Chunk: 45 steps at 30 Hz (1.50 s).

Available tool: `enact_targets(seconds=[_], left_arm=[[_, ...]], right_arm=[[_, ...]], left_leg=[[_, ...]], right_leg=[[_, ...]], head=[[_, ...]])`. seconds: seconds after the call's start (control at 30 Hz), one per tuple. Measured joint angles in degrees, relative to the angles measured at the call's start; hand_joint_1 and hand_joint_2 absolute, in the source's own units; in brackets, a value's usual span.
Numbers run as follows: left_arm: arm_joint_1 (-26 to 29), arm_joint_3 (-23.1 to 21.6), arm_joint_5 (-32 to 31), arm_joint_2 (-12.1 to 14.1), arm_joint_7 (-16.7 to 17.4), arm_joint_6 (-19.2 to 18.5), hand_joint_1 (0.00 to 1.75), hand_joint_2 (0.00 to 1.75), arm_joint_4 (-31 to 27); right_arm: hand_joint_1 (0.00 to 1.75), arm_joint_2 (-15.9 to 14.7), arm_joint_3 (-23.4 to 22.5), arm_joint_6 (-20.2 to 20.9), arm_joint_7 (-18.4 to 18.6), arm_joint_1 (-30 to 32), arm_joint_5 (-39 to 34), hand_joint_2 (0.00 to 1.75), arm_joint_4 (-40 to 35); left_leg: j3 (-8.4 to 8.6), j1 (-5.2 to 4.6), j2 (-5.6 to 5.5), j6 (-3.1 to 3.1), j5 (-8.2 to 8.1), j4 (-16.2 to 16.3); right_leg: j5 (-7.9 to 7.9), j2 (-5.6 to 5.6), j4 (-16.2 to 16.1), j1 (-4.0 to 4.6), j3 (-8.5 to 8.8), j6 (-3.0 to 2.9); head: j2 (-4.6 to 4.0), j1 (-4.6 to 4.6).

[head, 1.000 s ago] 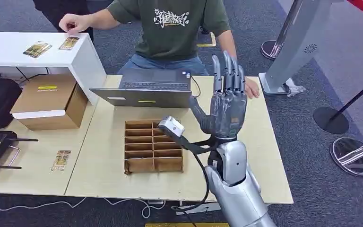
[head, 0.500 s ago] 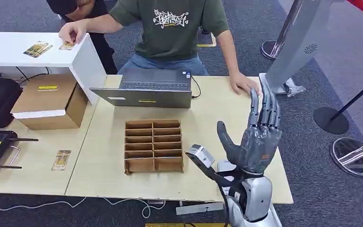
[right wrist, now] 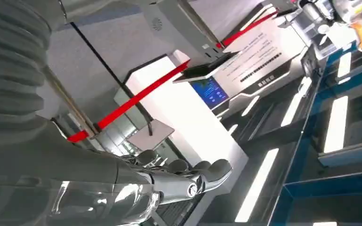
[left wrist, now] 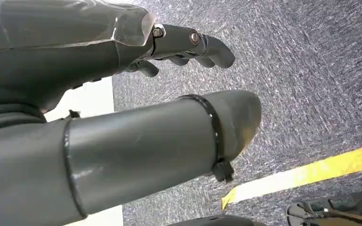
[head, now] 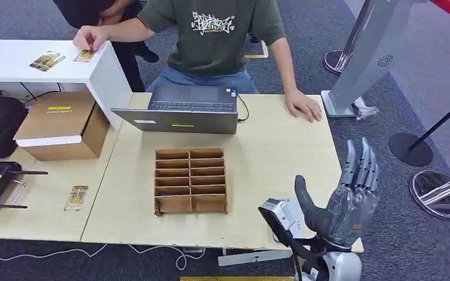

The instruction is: Pass the card to the sensor for recognition and then transmit it.

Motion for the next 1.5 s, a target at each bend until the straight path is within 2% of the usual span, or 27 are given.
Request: enact_targets(seconds=[0.23, 0.4, 0.63, 0.9, 1.17, 1.5], left_arm=[[0.02, 0.00, -0.02, -0.02, -0.07, 0.00, 0.00, 0.00, 0.00], [0.13, 0.04, -0.20, -0.02, -0.11, 0.00, 0.00, 0.00, 0.00], [0.27, 0.76, -0.24, -0.13, -0.17, -0.11, 0.00, 0.00, 0.00], [0.28, 1.95, 0.42, -0.33, -0.59, -0.24, 0.00, 0.00, 0.00], [0.29, 3.04, 0.81, -0.33, -0.76, -0.31, 0.00, 0.00, 0.00], [0.28, 3.32, 0.17, -0.31, -1.14, -0.63, 0.00, 0.00, 0.00]], right_arm=[[0.00, 0.00, -0.59, 0.13, 0.07, 1.46, 0.48, 1.75, -1.22], [0.00, 0.00, -1.95, 0.28, 1.03, 5.16, 1.60, 1.75, -3.30], [0.00, 0.11, -2.69, 2.23, 0.96, 9.54, 1.12, 1.75, -4.70], [0.00, 0.11, -2.58, 4.64, 1.03, 10.69, -0.35, 1.75, -3.23], [0.00, 0.11, -0.70, 6.05, 2.08, 11.45, -0.35, 1.75, -0.59], [0.00, -1.03, 3.89, 8.79, 2.47, 10.08, 5.20, 1.75, 3.28]], left_leg=[[0.02, 0.00, 0.00, 0.00, 0.00, 0.00], [0.00, 0.00, -0.02, -0.02, -0.02, 0.00], [0.00, 0.00, -0.01, 0.01, -0.09, -0.01], [0.01, 0.00, -0.01, 0.01, -0.09, -0.01], [0.00, 0.00, -0.01, 0.01, -0.09, -0.01], [0.00, 0.01, -0.01, 0.01, -0.08, -0.01]], right_leg=[[0.00, 0.00, 0.00, 0.00, 0.00, 0.00], [0.00, -0.02, 0.00, 0.00, 0.01, 0.00], [-0.06, -0.01, 0.00, 0.00, 0.01, 0.05], [-0.06, -0.01, 0.00, 0.00, 0.03, 0.05], [-0.07, -0.01, 0.00, 0.00, 0.02, 0.05], [-0.07, -0.01, 0.00, 0.00, 0.04, 0.05]], head=[[0.00, 0.00], [0.00, 0.00], [0.00, 0.00], [0.00, 0.00], [0.00, 0.00], [0.00, 0.00]])
